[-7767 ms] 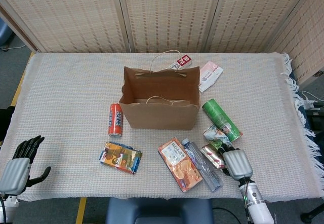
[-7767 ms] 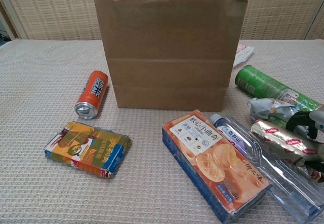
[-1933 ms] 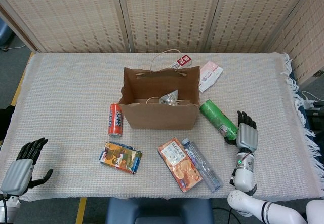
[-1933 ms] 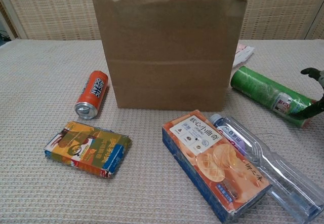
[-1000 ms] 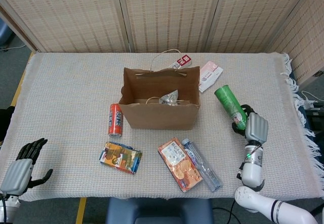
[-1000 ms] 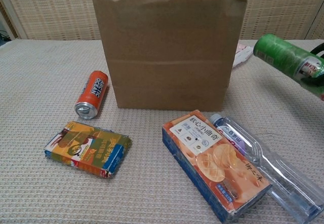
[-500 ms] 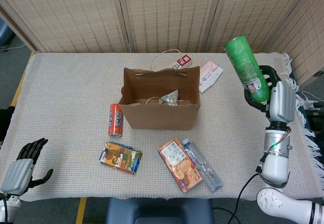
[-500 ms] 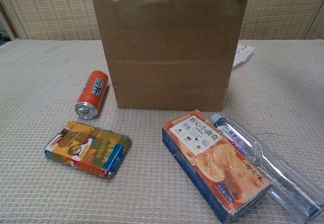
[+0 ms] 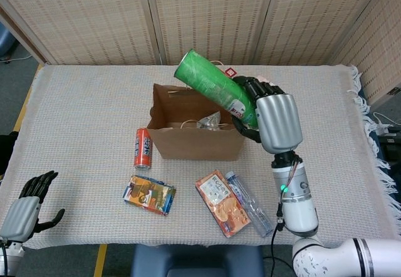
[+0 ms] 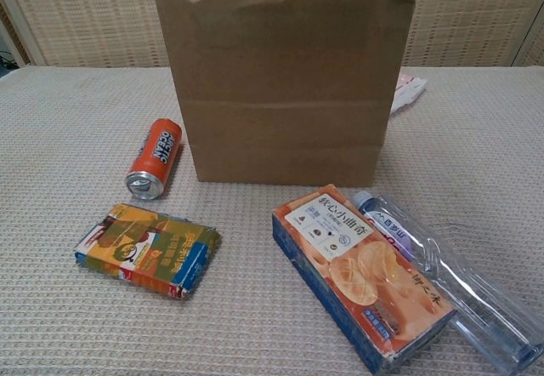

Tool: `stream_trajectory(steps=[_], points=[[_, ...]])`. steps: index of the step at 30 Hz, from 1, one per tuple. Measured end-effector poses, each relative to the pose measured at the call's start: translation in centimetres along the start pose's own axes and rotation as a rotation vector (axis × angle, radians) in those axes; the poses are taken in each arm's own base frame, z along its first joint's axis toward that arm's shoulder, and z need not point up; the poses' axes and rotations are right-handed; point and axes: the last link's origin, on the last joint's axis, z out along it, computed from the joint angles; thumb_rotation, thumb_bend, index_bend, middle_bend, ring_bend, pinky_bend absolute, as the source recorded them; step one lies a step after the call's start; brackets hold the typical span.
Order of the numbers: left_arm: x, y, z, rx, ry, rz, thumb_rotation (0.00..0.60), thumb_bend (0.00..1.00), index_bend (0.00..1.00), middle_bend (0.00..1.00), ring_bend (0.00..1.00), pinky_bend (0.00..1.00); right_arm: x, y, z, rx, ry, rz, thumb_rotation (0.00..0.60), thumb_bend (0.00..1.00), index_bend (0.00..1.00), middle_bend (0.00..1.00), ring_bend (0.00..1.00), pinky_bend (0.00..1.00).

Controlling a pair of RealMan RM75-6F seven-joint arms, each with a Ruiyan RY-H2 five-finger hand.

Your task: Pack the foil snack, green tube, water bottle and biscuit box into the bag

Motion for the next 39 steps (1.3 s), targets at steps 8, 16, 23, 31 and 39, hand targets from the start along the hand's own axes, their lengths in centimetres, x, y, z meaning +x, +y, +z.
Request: stream_trajectory(steps=[8, 16, 23, 31, 39], points=[[0.1, -0.1, 0.0, 0.003, -0.002, -0.006, 0.6, 0.33, 0.0, 0.0, 0.0, 0.01, -2.8, -0.1, 1.2, 0.086, 0.022, -0.347, 0.6, 0.47, 0.63, 0.58, 0.6, 0.77], [0.1, -0.1, 0.0, 0.004, -0.006, -0.01, 0.6, 0.33, 0.0, 0.0, 0.0, 0.01, -5.5, -0.4, 1.4, 0.176, -0.043, -0.449, 0.6, 0.47, 0.63, 0.58, 0.6, 0.76], [0.1, -0.2, 0.0, 0.007, -0.008, -0.013, 0.6, 0.33, 0.0, 0.0, 0.0, 0.01, -7.6, -0.6, 1.2, 0.206, -0.111, -0.474, 0.6, 0.47, 0.6, 0.58, 0.59, 0.76], [0.1, -0.2, 0.0, 0.01, -0.01, -0.016, 0.6, 0.33, 0.0, 0.0, 0.0, 0.01, -9.0, -0.6, 1.3, 0.14, -0.186, -0.456, 0.6, 0.33, 0.37, 0.56, 0.5, 0.71], [0.1, -0.2, 0.0, 0.008, -0.009, -0.016, 0.6, 0.33, 0.0, 0.0, 0.0, 0.01, -8.6, -0.7, 1.6, 0.055, -0.165, -0.435, 0.6, 0.16, 0.0, 0.31, 0.26, 0.55]])
